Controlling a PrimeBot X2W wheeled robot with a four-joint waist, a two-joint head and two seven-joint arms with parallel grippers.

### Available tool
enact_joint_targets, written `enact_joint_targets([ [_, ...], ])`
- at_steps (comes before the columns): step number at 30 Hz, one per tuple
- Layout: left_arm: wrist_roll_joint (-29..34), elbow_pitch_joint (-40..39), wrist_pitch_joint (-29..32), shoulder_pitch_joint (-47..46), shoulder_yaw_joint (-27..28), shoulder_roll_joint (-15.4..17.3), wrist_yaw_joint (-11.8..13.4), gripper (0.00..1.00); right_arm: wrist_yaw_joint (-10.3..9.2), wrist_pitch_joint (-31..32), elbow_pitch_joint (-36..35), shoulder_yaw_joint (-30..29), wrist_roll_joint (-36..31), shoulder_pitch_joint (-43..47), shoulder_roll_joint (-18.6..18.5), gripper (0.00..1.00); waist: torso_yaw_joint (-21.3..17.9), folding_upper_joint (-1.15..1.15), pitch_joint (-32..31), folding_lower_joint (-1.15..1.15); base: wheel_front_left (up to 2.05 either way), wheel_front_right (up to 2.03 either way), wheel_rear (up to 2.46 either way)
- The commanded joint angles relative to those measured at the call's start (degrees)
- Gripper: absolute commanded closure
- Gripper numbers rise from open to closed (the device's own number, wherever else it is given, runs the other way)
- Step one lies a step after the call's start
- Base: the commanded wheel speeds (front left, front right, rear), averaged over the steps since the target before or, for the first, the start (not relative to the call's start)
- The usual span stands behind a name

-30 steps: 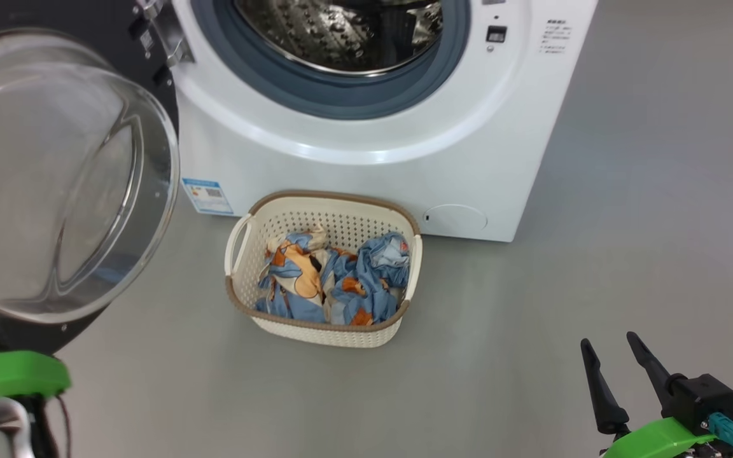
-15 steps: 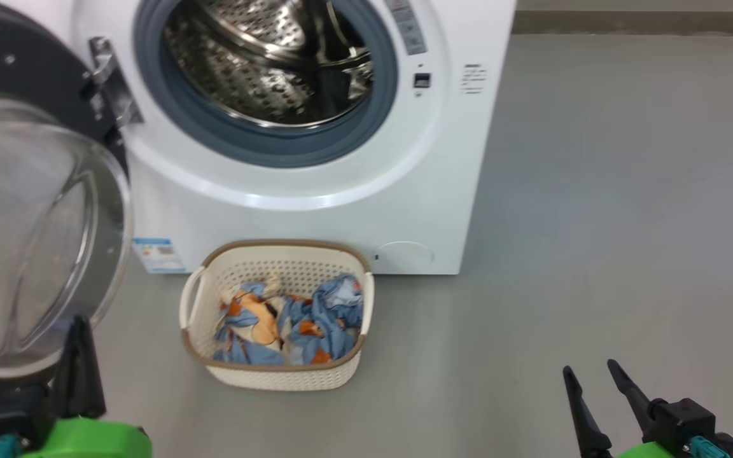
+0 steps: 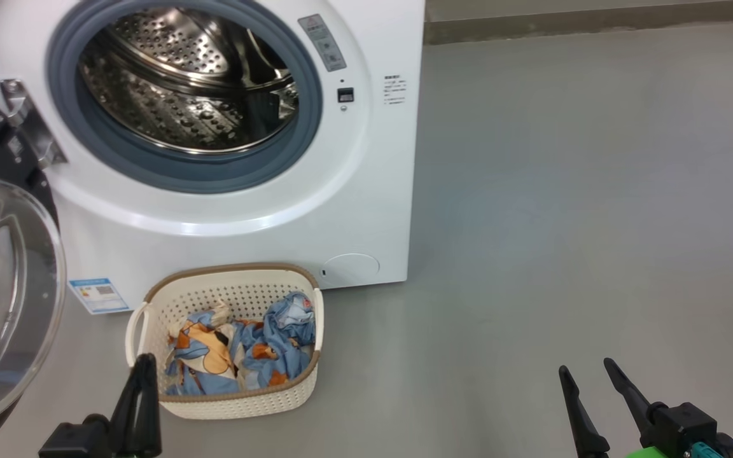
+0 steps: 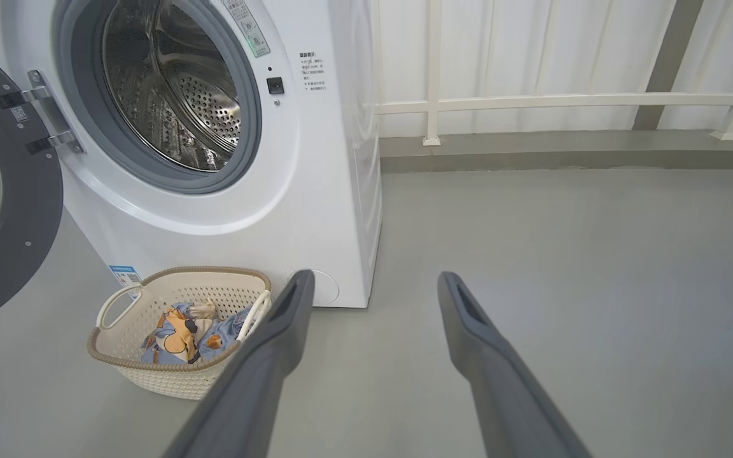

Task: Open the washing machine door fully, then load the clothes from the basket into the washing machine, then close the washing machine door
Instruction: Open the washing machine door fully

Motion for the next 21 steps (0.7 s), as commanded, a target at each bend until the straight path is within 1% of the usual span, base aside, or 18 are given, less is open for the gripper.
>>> enact_joint_targets([
  [1, -0.3, -1.37, -0.69, -0.71, 1.59, 0.49, 0.37, 0.8, 0.08, -0.75, -1.88, 1.56, 0.71, -0.77, -0.42, 0.0, -0.67, 0.0, 0.06, 0.0, 0.0, 0.0, 0.0],
  [3, -0.43, -1.3, -0.79, -0.39, 1.41, 0.56, 0.37, 0.62, 0.08, -0.75, -2.22, 1.64, 0.68, -0.77, -0.39, 0.0, -1.01, 0.0, 0.08, 0.0, 0.0, 0.0, 0.0],
  [4, -0.22, -1.36, -0.9, -0.27, 1.22, 0.76, 0.28, 0.3, 0.08, -0.75, -2.32, 1.68, 0.68, -0.76, -0.38, 0.0, -1.13, 0.0, 0.08, 0.0, 0.0, 0.0, 0.0],
  [5, -0.19, -1.37, -1.0, -0.13, 1.11, 0.88, 0.18, 0.0, 0.08, -0.75, -2.4, 1.68, 0.68, -0.75, -0.37, 0.0, -1.23, 0.0, 0.09, 0.0, 0.0, 0.0, 0.0],
  [12, -0.95, -1.09, -0.67, 1.18, 0.75, 1.19, -0.16, 0.0, 0.08, -0.75, -3.03, 1.4, 0.61, -0.46, -0.21, 0.0, -1.32, 0.0, 0.37, 0.0, 0.0, 0.0, 0.0],
  [18, -1.21, -0.67, -0.78, 1.7, 1.04, 1.69, 0.04, 0.0, 0.08, -0.75, -3.26, 1.02, 0.48, -0.27, -0.1, 0.0, -1.13, 0.0, 0.54, 0.0, 0.0, 0.0, 0.0],
  [21, -0.74, -0.2, -0.47, 2.03, 1.17, 1.93, 0.88, 0.0, 0.08, -0.75, -3.31, 0.86, 0.37, -0.15, -0.02, 0.0, -0.97, 0.0, 0.49, 0.0, 0.0, 0.0, 0.0],
])
